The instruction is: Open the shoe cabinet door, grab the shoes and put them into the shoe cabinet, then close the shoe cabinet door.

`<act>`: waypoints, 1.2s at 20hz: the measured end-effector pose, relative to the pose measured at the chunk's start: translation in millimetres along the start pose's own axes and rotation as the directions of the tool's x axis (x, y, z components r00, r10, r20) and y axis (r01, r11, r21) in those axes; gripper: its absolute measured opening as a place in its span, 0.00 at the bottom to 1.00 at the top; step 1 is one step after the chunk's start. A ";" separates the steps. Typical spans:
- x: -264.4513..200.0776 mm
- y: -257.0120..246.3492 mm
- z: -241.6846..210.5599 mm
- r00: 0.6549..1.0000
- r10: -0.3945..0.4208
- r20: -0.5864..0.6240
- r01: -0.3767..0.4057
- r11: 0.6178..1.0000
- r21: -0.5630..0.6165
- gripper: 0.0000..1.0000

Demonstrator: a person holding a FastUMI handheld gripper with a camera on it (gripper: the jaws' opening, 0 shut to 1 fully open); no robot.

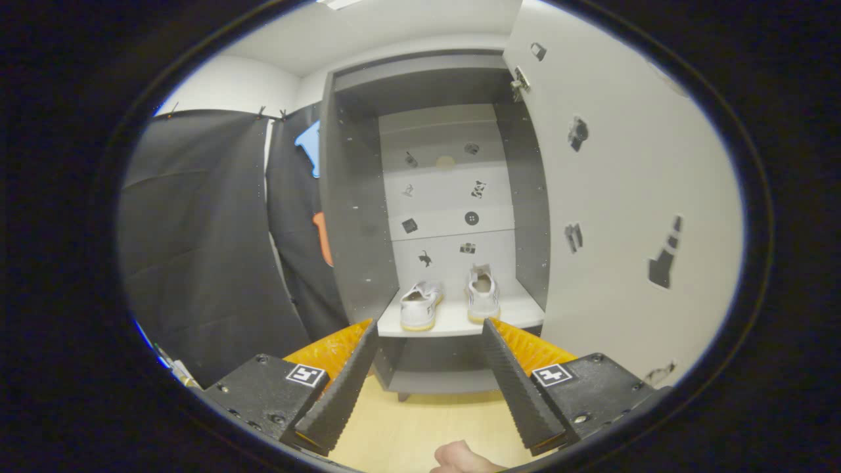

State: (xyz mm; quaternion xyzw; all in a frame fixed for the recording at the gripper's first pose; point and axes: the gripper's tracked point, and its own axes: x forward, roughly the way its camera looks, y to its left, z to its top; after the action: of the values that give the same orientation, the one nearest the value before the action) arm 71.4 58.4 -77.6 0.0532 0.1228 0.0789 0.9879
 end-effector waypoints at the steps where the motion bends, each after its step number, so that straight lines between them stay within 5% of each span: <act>1: -20.7 2.9 -0.3 1.000 0.021 0.018 -0.022 1.000 0.005 1.00; 12: -172.8 -42.1 -0.5 0.982 0.065 0.179 -0.047 0.994 -0.100 1.00; 19: -211.4 -97.2 -3.0 0.977 0.058 0.204 -0.031 0.991 -0.131 1.00; 24: -234.7 -151.4 9.6 0.977 -0.007 0.213 0.048 0.981 -0.189 1.00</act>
State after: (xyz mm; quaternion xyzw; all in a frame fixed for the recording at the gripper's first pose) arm -129.2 -130.7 -32.2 -0.0367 0.0098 0.0706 0.9968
